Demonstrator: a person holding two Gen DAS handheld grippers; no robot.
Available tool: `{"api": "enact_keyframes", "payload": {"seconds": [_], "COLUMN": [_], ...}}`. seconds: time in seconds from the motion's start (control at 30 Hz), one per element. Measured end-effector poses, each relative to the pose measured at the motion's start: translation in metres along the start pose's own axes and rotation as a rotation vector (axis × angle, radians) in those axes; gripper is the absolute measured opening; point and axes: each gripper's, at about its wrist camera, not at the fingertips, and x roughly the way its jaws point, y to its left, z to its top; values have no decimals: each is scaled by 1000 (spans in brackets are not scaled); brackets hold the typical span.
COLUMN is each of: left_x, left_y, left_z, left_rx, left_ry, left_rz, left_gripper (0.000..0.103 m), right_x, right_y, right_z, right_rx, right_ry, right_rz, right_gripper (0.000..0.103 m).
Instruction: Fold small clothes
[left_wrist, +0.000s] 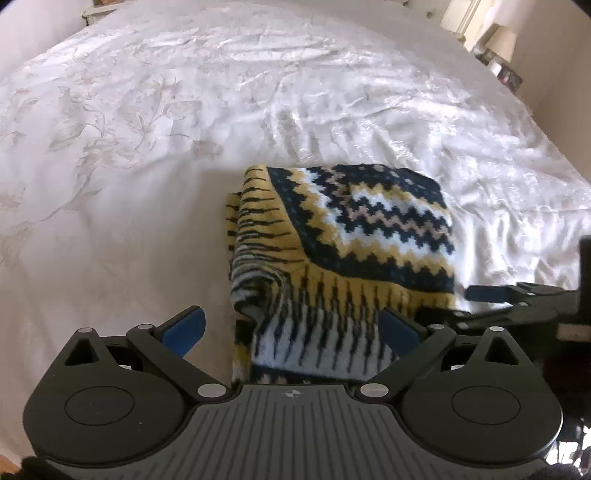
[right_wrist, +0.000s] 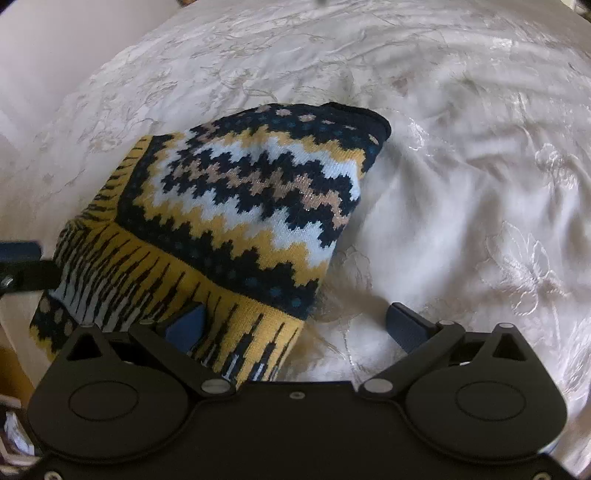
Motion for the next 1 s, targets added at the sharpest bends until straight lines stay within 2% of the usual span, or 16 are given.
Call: {"api": "enact_keyframes", "payload": {"seconds": [0.27,0.3,0.33,0.37,0.5,0.57,0.73,0.83,1.0], "left_x": [-33,-37,-41,-44,-61,-72,-97,-106,-118], "left_y": [-7,-9,-10,-12,-19,-21,-17,-11,0], "left_z": [-12,-13,-13,-13,-13,-13,-17,-20,-29], "left_rx": [11,20,33,47,99,114,65,28,14], "left_ry": [-56,-63,-72,-81,-106,-118,-130,-117,-103], "left_rz": [-36,-38,-43,-51,-87,-82,-44,-23,-37], "left_gripper": [99,98,91,88,88,88,86,80,75], "right_x": [-57,-67,-72,-79,-100,-111,-139,-154,-174], "right_y": [10,13,16,20,35,43,71,89,114], "right_z": [-6,-9,-10,-12,-20,-24,-37,-43,-52], "right_rx": [30,36,40,45,56,64,78,83,128], "right_ry": [-147,-169,-183,-199,-229,-233,-263,-293,-322], "right_rz": [27,18,8,-2,-48,-76,-121,-125,-146], "right_gripper": [102,102,102,102,102,102,102,102,102]}}
